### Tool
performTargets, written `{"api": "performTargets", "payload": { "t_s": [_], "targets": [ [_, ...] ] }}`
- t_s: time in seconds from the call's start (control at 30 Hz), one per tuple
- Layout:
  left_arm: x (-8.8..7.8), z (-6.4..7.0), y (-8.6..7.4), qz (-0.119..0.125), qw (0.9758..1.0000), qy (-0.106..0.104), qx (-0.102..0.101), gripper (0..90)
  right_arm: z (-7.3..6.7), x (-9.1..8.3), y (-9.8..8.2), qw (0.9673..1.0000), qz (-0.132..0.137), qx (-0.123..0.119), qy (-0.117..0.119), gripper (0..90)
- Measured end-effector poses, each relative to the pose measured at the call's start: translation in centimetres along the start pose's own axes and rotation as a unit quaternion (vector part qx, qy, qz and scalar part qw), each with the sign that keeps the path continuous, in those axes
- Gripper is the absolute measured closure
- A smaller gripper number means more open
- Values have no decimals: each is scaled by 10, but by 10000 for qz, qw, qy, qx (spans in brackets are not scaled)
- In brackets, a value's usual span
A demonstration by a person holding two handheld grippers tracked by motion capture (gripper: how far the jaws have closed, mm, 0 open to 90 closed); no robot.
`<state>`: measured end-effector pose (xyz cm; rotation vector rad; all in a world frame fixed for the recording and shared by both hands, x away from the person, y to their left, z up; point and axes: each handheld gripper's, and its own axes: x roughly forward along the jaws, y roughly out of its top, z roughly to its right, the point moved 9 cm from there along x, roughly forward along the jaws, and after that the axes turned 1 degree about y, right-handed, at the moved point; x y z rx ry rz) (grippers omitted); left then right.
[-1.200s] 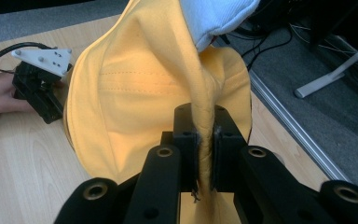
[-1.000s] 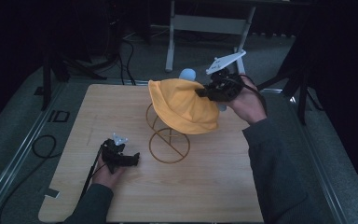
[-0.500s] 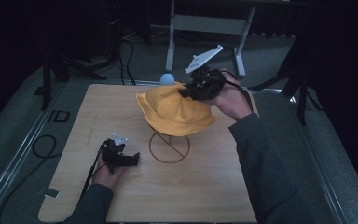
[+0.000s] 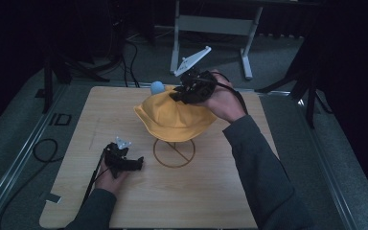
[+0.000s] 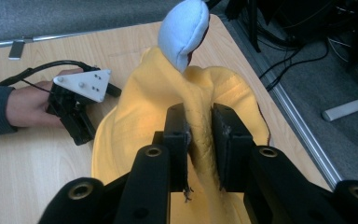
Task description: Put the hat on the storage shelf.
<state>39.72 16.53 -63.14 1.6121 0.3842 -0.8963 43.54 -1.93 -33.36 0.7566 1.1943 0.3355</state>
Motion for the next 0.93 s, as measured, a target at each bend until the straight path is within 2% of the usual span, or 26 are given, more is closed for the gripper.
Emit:
{"api": "performTargets", "payload": {
  "t_s": [0.13,0.37,0.63,0.93],
  "targets": [
    [0,0,0,0,10000,0,3,1,-2,1,6,10000,97,12,11,720],
    [0,0,0,7,10000,6,4,1,-1,-9,15,9995,323,-5,-43,675],
    [0,0,0,-2,10000,2,7,1,1,-16,15,9991,406,65,-96,621],
    [0,0,0,8,10000,4,5,1,4,-19,13,9990,355,215,-139,503]
  ]
}}
